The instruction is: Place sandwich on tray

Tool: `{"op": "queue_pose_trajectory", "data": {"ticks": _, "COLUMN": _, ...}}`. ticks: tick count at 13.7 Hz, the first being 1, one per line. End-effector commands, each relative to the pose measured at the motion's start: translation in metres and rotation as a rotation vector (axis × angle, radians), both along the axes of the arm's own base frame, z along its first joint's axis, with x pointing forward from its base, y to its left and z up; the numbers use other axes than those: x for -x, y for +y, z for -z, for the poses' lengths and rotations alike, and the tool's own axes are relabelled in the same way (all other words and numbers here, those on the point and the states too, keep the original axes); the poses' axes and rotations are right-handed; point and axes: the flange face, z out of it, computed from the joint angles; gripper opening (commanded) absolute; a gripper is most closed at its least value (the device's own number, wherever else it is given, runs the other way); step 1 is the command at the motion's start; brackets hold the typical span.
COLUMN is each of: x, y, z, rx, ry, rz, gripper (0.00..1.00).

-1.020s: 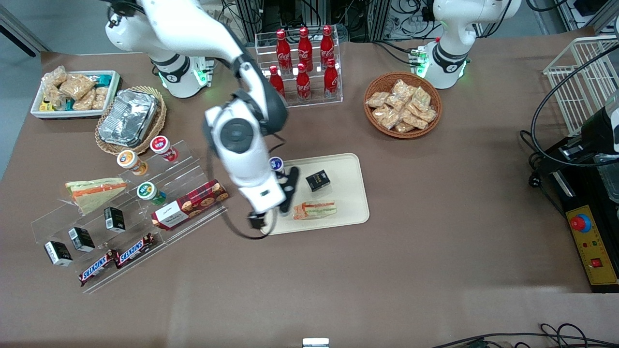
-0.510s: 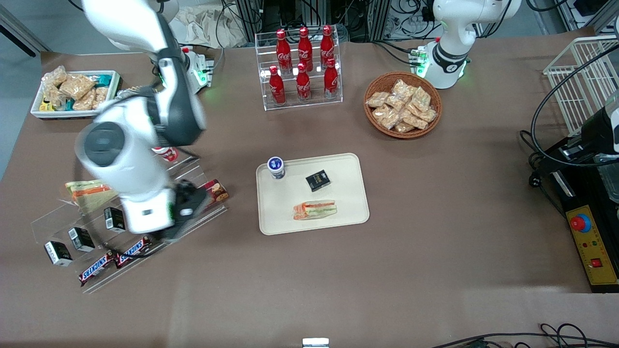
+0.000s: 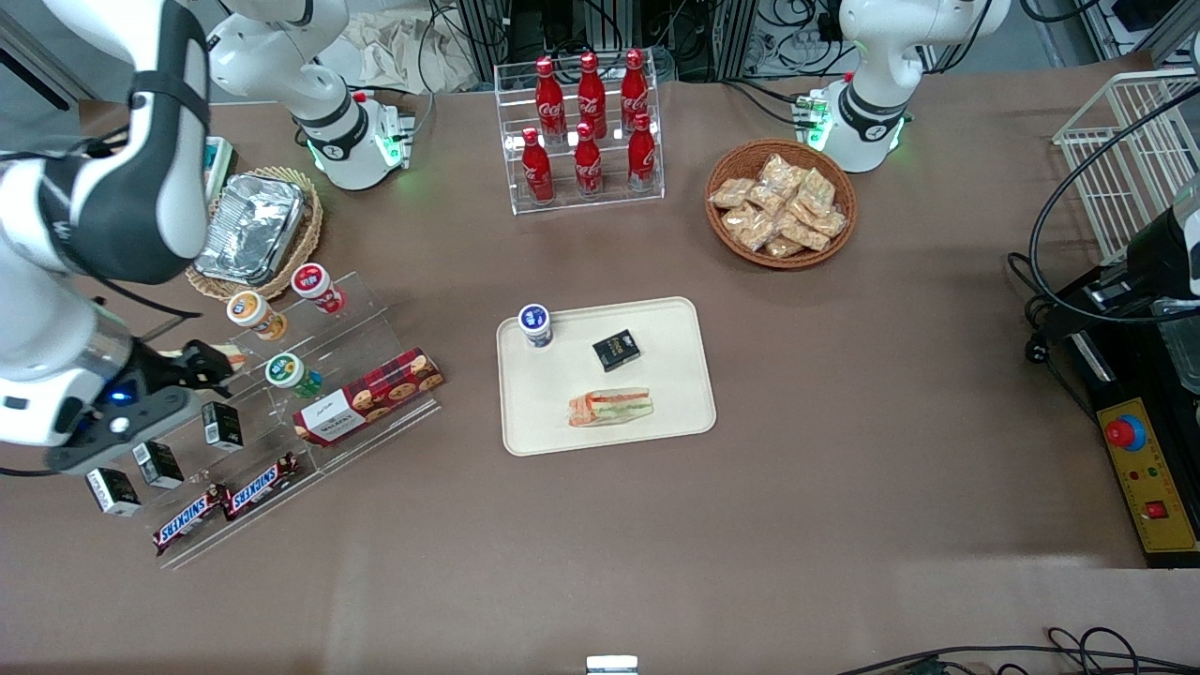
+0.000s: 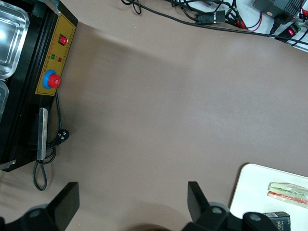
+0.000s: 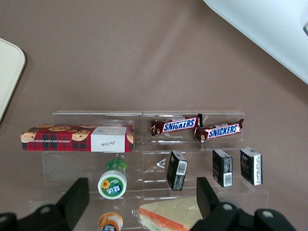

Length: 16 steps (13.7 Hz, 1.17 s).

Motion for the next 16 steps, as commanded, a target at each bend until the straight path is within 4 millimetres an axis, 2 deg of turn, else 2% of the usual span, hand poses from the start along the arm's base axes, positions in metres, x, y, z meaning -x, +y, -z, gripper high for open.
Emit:
{"op": "queue_pose_trajectory", "data": {"ticks": 1, "x": 0.023, "y": -0.035, "z": -0.026, "rx": -0.092, "ry": 0.021, "rz": 0.096, "gripper": 0.99}}
{"op": "queue_pose_trajectory", "data": {"ticks": 5, "x": 0.053, "y": -0.101, "z": -0.06, "rx": -0.114, "ry": 0.023, "rz": 0.366, "gripper": 0.99}}
{"op": "queue_pose_trajectory", "data": {"ticks": 7, "x": 0.072, "y": -0.14, "z": -0.077, "rx": -0.126, "ry": 0.01, "rz": 0.433, "gripper": 0.99}}
{"op": "queue_pose_trajectory", "data": {"ticks": 8, "x": 0.081, "y": -0.152, "z": -0.082, "rx": -0.146, "ry": 0.02, "rz": 0.447, "gripper": 0.99}}
{"op": "queue_pose_trajectory", "data": {"ticks": 11, "x": 0.097, "y": -0.162, "z": -0.104, "rx": -0.146, "ry": -0.007, "rz": 0.43, "gripper": 0.99}}
{"op": "queue_pose_trajectory", "data": {"ticks": 12, "x": 0.099, "y": -0.155, "z": -0.11, "rx": -0.127, "ry": -0.017, "rz": 0.409, "gripper": 0.99}}
{"op": "queue_pose_trajectory", "data": {"ticks": 16, "x": 0.11, "y": -0.148, "z": -0.128, "rx": -0.129, "ry": -0.042, "rz": 0.393, "gripper": 0.99}}
